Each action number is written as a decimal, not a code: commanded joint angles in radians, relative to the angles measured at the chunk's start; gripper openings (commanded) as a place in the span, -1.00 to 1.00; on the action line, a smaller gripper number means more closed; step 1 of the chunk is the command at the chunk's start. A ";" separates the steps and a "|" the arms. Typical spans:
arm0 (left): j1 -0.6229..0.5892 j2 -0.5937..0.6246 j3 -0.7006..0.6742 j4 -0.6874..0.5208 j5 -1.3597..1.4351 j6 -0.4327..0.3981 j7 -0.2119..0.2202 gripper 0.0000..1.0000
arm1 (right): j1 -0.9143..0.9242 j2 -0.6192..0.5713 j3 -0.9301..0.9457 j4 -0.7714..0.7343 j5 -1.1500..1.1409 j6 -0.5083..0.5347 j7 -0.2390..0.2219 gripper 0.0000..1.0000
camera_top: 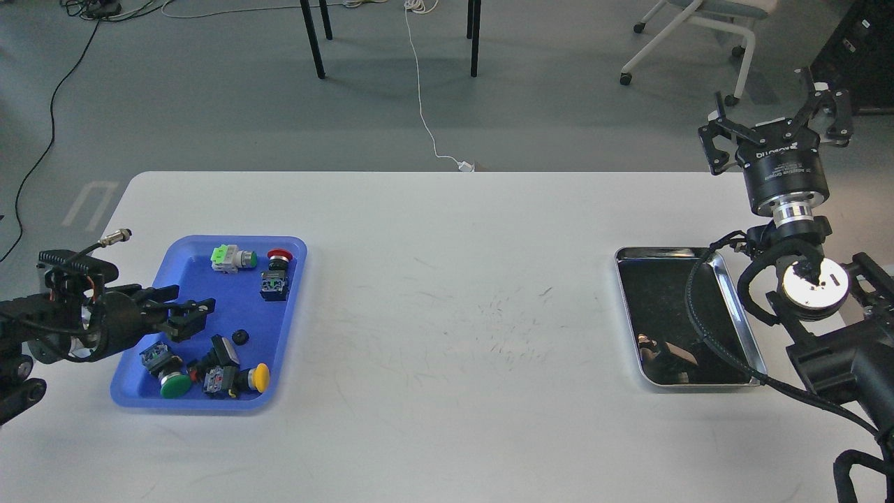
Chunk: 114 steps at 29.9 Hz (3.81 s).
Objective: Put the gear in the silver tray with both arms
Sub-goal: 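Grasp a small black gear in the blue tray with the left gripper, then carry the black gear with the left gripper toward the table center, then open the left gripper to set the gear on the table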
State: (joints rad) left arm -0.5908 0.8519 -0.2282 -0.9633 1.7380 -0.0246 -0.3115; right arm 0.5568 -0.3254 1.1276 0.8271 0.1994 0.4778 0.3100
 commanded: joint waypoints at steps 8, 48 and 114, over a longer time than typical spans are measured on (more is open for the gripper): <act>0.003 -0.027 0.001 0.037 -0.003 0.000 -0.006 0.12 | 0.000 -0.001 0.000 0.000 0.000 0.011 -0.002 0.97; -0.338 0.034 -0.005 -0.364 0.006 -0.063 -0.009 -0.75 | 0.017 -0.105 0.003 0.014 -0.002 0.011 -0.014 0.97; -0.296 -0.542 -0.120 -0.225 -0.242 -0.172 0.106 0.22 | 0.279 -0.348 -0.382 0.027 -0.060 -0.177 -0.054 0.96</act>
State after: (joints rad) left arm -0.9089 0.2086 -0.2799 -1.1109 1.6462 -0.1895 -0.2001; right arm 0.8341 -0.6779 0.7699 0.8555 0.1723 0.2999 0.2547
